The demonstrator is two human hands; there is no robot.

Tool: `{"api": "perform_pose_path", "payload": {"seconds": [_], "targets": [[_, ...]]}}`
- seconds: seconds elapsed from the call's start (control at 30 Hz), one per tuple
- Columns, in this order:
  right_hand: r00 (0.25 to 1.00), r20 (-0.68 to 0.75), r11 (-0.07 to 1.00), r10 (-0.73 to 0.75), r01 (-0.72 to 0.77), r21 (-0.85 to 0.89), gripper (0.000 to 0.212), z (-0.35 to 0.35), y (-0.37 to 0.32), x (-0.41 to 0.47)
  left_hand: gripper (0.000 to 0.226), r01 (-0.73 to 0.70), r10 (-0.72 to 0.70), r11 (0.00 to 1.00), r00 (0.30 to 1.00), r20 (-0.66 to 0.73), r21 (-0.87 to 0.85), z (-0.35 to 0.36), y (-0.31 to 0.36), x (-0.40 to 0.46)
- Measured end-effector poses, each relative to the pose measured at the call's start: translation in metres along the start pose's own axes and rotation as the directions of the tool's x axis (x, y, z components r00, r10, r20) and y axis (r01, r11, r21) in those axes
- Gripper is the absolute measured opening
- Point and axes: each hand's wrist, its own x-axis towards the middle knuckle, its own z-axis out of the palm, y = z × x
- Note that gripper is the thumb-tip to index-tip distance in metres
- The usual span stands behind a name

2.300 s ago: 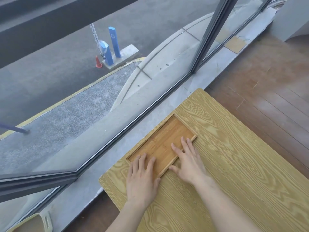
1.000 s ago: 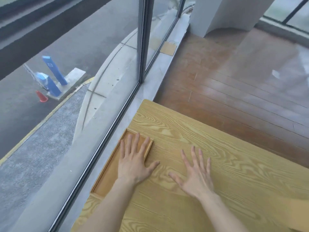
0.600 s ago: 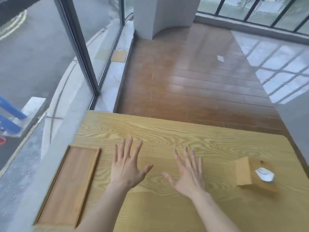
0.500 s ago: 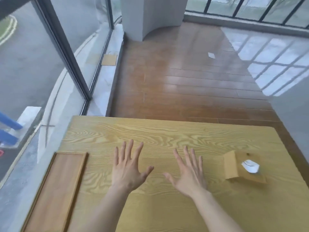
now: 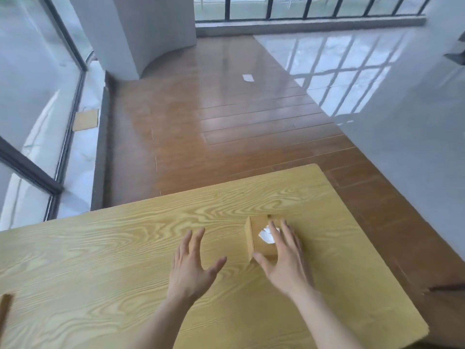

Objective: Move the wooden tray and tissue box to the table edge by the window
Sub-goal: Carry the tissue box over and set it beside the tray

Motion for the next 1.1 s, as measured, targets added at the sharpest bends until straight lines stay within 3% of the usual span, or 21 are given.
{"api": "perform_pose_path", "payload": {"seconds": [0.13, 0.27, 0.37, 0.5, 0.67, 0.77, 0.87, 1.1], "targets": [[0.975, -0.017, 0.931, 0.220, -0.205, 0.302, 0.090, -0.017, 0.037, 0.012, 0.088, 0.067, -0.063, 0.958, 0.998, 0.025, -0.277, 0.027, 0.034, 0.010], [0.888, 0.121, 0.679, 0.444, -0.422, 0.600, 0.083, -0.019, 0.065, 0.027, 0.086, 0.176, -0.156, 0.873, 0.984, 0.083, -0.455, 0.051, 0.056, 0.019], [0.846, 0.208, 0.542, 0.491, -0.484, 0.686, 0.079, -0.014, 0.079, 0.037, 0.084, 0.237, -0.199, 0.811, 0.971, 0.129, -0.536, 0.067, 0.069, 0.026], [0.827, 0.292, 0.452, 0.480, -0.519, 0.726, 0.080, -0.011, 0.086, 0.046, 0.083, 0.317, -0.242, 0.725, 0.948, 0.206, -0.611, 0.086, 0.082, 0.036], [0.836, 0.345, 0.437, 0.425, -0.524, 0.731, 0.079, -0.008, 0.089, 0.053, 0.094, 0.391, -0.285, 0.658, 0.920, 0.268, -0.644, 0.100, 0.089, 0.047], [0.834, 0.360, 0.462, 0.418, -0.537, 0.706, 0.068, -0.004, 0.089, 0.055, 0.099, 0.411, -0.297, 0.639, 0.912, 0.285, -0.650, 0.105, 0.090, 0.052], [0.838, 0.364, 0.479, 0.406, -0.534, 0.697, 0.050, 0.000, 0.089, 0.055, 0.092, 0.417, -0.294, 0.620, 0.909, 0.296, -0.665, 0.107, 0.091, 0.054], [0.842, 0.345, 0.479, 0.416, -0.525, 0.704, 0.033, 0.001, 0.086, 0.054, 0.073, 0.429, -0.289, 0.601, 0.903, 0.317, -0.674, 0.107, 0.093, 0.054]]}}
